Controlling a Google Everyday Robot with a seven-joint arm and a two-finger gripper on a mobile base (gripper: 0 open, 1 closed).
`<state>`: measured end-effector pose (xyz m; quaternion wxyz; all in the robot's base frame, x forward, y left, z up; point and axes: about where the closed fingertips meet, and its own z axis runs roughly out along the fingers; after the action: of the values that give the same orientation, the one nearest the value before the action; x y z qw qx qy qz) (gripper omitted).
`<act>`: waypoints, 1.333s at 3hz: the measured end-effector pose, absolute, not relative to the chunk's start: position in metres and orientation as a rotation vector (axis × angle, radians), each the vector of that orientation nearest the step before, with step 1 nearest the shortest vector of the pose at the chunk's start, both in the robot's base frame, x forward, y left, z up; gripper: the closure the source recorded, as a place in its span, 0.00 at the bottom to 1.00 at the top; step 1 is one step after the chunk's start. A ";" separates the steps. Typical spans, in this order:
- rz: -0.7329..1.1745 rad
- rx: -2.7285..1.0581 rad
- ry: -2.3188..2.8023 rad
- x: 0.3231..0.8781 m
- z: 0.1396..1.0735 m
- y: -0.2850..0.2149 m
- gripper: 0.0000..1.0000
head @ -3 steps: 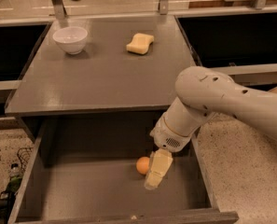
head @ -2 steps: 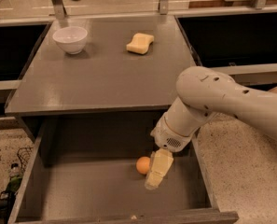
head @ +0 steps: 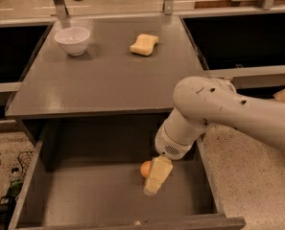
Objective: Pick orange from top drawer and place on counter
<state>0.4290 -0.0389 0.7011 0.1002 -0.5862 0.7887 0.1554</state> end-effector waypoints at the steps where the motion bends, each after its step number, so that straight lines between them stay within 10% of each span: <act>1: 0.459 -1.732 2.332 0.429 0.701 -0.039 0.00; 4: 0.566 -1.733 2.349 0.426 0.667 -0.024 0.00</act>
Offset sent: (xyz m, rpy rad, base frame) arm 0.0012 0.0045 -0.0187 0.0050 0.0474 0.0177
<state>0.4257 -0.0243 0.6665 0.0839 -0.5809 0.7871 0.1897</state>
